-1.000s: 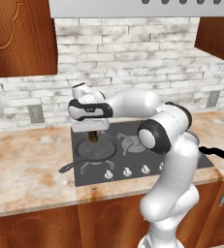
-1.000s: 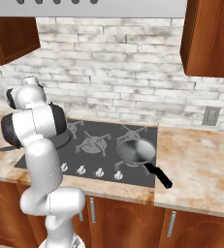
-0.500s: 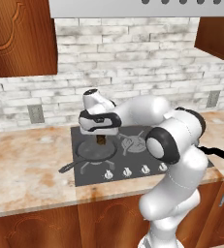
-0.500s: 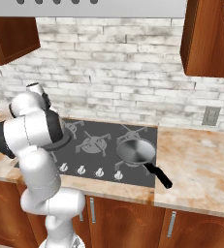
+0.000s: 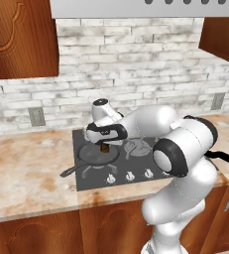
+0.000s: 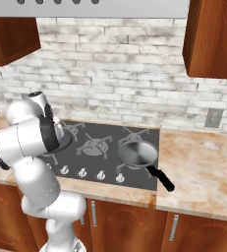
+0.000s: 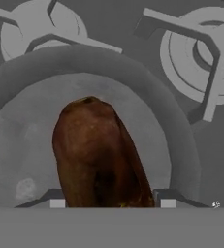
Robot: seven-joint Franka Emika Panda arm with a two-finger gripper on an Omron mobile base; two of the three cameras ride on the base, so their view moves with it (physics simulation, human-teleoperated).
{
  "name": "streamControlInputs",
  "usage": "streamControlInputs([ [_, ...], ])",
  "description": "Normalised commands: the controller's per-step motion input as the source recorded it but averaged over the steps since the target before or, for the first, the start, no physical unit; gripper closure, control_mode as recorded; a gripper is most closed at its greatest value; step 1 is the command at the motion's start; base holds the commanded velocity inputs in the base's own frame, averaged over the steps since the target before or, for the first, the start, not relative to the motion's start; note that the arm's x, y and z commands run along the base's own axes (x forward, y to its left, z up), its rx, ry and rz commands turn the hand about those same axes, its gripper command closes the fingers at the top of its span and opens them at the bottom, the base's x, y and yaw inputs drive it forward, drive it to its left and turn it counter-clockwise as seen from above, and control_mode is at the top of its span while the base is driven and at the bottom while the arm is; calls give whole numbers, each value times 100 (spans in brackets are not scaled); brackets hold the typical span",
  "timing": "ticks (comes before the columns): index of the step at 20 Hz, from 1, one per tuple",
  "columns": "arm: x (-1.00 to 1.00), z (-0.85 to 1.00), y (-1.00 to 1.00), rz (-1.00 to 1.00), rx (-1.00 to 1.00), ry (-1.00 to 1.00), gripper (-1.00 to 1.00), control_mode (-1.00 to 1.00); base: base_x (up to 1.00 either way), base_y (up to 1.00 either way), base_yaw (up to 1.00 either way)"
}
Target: Place both pans onto different burners. Then place the sweet potato and the steak on different pans.
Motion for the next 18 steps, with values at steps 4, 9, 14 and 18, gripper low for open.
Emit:
streamControlInputs([
  [4, -14, 0, 0, 0, 4, 0, 100, -100, 0, 0, 0],
  [9, -2, 0, 0, 0, 1, 0, 100, -100, 0, 0, 0],
  [14, 0, 0, 4, 0, 0, 0, 100, -100, 0, 0, 0],
  [18, 0, -1, 14, 0, 0, 0, 100, -100, 0, 0, 0],
])
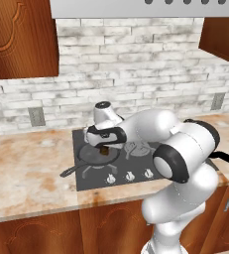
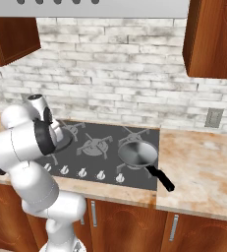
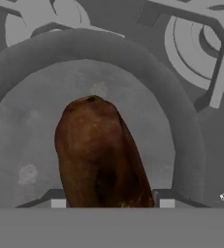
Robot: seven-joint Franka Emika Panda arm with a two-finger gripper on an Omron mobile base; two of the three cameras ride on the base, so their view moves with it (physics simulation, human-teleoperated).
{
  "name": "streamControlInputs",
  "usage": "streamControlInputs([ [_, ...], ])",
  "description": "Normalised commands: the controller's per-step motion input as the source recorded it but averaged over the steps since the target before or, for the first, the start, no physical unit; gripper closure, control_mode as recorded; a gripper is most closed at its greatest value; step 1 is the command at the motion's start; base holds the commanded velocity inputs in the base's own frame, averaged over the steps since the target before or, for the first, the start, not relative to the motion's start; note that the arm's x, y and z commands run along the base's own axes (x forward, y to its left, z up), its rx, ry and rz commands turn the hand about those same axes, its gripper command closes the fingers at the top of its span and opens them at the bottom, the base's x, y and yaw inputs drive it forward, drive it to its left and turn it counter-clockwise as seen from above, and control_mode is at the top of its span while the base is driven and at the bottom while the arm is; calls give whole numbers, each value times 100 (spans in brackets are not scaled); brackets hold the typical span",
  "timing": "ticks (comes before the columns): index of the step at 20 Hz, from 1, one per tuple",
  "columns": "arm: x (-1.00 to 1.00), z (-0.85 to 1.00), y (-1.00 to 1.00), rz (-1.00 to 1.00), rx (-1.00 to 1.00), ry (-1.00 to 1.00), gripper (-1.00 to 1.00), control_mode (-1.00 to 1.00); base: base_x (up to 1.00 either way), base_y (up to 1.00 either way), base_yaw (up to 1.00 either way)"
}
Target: Place both pans onto different burners. Then place the sweet potato and the steak on different pans.
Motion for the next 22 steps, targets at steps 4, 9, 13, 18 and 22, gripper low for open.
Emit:
streamControlInputs([
  [4, 3, -7, 19, 0, 0, 0, 100, -100, 0, 0, 0],
  [9, 6, -19, 6, 0, 0, 0, 100, -100, 0, 0, 0],
  [13, 5, -10, 0, 0, 0, 0, 100, -100, 0, 0, 0],
  [18, 3, 0, 2, 0, 0, 1, -100, -100, 0, 0, 0],
  [22, 0, 0, 0, 0, 0, 0, -100, -100, 0, 0, 0],
])
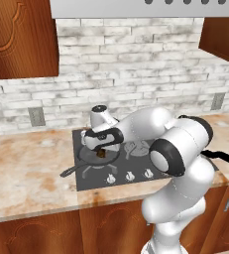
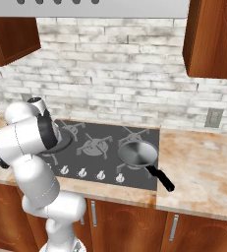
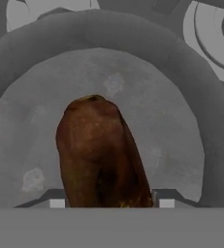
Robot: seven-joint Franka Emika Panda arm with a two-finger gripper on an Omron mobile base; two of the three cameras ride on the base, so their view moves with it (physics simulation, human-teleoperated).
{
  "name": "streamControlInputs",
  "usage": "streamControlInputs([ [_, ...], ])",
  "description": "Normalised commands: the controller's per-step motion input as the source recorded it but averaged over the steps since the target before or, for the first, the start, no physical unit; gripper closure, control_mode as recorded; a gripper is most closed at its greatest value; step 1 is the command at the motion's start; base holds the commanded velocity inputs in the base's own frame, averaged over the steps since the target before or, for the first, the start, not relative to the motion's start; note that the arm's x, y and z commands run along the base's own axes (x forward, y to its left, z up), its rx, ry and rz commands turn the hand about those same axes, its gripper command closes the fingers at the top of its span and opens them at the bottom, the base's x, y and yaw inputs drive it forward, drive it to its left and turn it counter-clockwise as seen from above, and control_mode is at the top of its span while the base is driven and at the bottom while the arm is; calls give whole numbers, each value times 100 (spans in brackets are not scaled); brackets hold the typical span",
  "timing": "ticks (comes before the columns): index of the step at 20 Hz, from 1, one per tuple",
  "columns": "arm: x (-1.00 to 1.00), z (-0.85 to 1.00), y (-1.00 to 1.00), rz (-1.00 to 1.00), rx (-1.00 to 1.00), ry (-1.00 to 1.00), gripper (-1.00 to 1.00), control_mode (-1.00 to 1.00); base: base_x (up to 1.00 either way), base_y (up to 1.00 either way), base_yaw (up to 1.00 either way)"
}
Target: Place both pans onto different burners. Then place the sweet potato and the steak on different pans.
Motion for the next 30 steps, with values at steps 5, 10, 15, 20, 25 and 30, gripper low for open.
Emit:
streamControlInputs([
  [5, 2, 0, 0, 0, 0, 0, -100, -100, 0, 0, 0],
  [10, 0, 28, 0, 0, 0, 0, -100, -100, 0, 0, 0],
  [15, -29, 86, -7, 0, 0, 0, -100, -100, 0, 0, 0],
  [20, -41, 79, -49, 0, 0, -1, -100, -100, 0, 0, 0],
  [25, -56, 62, -57, 0, 0, 2, -100, -100, 0, 0, 0],
  [30, -65, 37, -54, 2, 0, 1, -100, -100, 0, 0, 0],
])
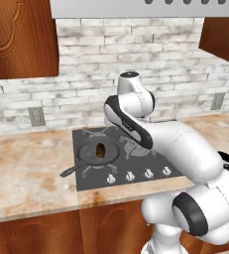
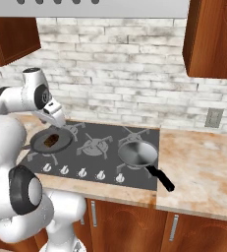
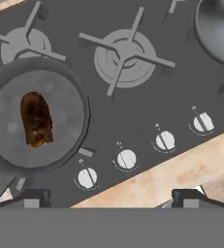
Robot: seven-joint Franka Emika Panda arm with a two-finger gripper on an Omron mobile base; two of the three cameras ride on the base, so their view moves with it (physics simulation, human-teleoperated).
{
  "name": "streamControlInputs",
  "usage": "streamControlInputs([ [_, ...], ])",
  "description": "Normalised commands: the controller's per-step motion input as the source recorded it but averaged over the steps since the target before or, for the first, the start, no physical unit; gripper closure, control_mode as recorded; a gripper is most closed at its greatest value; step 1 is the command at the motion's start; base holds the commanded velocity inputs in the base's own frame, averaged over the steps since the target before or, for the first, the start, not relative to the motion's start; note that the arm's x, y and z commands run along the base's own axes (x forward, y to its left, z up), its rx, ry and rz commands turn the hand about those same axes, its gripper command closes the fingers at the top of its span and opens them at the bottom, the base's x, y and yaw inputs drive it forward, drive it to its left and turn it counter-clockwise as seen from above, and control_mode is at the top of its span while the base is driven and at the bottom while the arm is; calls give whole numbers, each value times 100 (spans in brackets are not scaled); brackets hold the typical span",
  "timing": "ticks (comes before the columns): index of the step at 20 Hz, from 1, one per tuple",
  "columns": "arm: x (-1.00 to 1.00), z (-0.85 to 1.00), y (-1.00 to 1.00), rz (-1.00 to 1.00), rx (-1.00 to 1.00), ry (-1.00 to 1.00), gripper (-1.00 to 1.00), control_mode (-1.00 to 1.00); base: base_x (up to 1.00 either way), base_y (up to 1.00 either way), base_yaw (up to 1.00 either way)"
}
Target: Place both pans onto different burners. Then place the sweet potato and the steak on different pans.
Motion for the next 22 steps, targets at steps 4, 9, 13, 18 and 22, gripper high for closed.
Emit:
streamControlInputs([
  [4, -31, 22, -36, 17, -2, 1, -100, -100, 0, 0, 0],
  [9, -27, 16, -32, 21, 0, 0, -100, -100, 0, 0, 0],
  [13, -15, 19, -22, 16, 0, 1, -100, -100, 0, 0, 0],
  [18, -11, 7, -11, 11, 0, 1, -100, -100, 0, 0, 0],
  [22, -34, 0, -14, 9, 0, 0, -100, -100, 0, 0, 0],
])
